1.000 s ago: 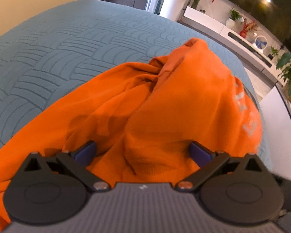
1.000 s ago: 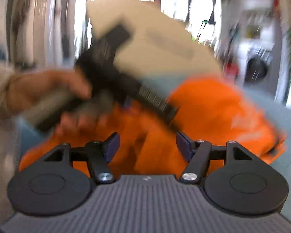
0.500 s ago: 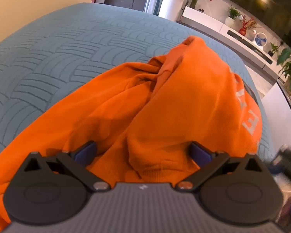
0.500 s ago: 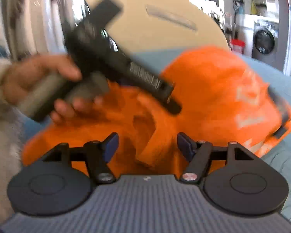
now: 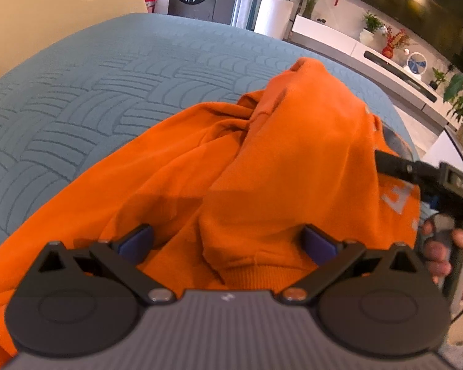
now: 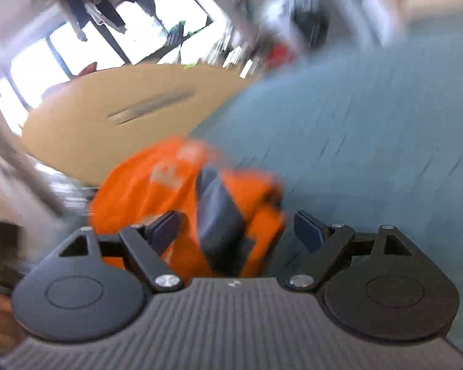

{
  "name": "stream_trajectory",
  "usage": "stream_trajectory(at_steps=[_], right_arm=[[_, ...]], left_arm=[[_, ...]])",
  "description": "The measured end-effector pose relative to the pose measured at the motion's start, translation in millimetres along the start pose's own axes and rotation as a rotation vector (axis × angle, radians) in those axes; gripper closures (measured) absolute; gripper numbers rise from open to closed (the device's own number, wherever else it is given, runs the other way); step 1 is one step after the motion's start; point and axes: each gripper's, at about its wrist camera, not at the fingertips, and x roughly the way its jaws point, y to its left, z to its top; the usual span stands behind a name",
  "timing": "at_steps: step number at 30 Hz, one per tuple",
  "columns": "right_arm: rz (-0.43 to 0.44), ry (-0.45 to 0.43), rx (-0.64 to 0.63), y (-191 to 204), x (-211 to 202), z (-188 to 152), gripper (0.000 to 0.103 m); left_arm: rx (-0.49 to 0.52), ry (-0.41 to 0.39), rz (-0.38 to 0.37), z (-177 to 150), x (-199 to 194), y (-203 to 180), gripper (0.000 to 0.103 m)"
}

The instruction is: Fold clothes

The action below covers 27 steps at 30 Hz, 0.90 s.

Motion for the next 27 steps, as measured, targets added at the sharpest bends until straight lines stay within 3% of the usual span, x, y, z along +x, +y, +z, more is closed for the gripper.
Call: stream_trajectory(at_steps=[1,2,3,5,8,9,12,13,16,18,20,23,25,27], right_arm=[[0.019,0.017,-0.003,0.2,3.1,0.0,0.018],[0.038,0.017,-0.011,6.7,4.5,-2.4,0.027],[-0.006,-0.001,-0.051,16.1,4.5,-5.2,0.056],[-0.082,-0.004,-0.142,30.3,1.4,-6.8,0.074],[-0.245,-0.032,-0.366,59.9,-6.1,-10.6,0.082],[-0.310,-0.061,-0.446,69.7,-10.8,-11.9,0.082],[-0.459,-0.091,-0.502,69.4,-13.3,-16.8,0.081],[-0.469,-0.078,-0.491,67.0,-14.5,-16.8,0.080],[-0.410,-0.030,-0.295,28.0,-21.4,-10.6,0.070],[-0.433,-0.060,-0.243,29.6,-42.1,-6.7,0.051],[-0.460,-0.094,-0.196,32.6,-63.6,-2.8,0.047],[-0.573,-0.244,-0.343,68.6,-98.5,-14.0,0.044],[-0.549,-0.309,-0.518,102.8,-110.8,-28.1,0.044],[-0.441,-0.281,-0.619,127.1,-103.2,-33.6,0.045]], left_arm=[[0.002,-0.002,0.005,0.4,0.7,-1.1,0.000],[0.003,-0.003,0.008,0.8,1.3,-1.7,0.000],[0.003,-0.007,0.010,1.1,1.9,-2.6,0.000],[0.000,-0.020,0.005,1.0,2.2,-4.3,0.000],[-0.004,-0.033,-0.030,0.6,-1.3,-4.9,0.000],[-0.009,-0.037,-0.050,0.7,-3.1,-4.3,0.000],[-0.035,-0.019,-0.114,2.6,-3.7,-0.8,0.000],[-0.020,-0.007,-0.104,2.2,-0.5,-2.5,0.000],[0.080,-0.015,-0.045,-2.4,2.3,-14.0,0.000],[0.092,-0.016,-0.038,-2.5,0.1,-16.1,0.000],[0.080,-0.007,-0.049,0.3,-4.3,-14.0,0.000],[0.019,-0.010,-0.079,6.5,-11.1,-5.1,0.000],[-0.049,-0.034,-0.100,12.1,-17.9,3.6,0.000],[-0.122,-0.067,-0.113,17.8,-25.2,15.2,0.000]])
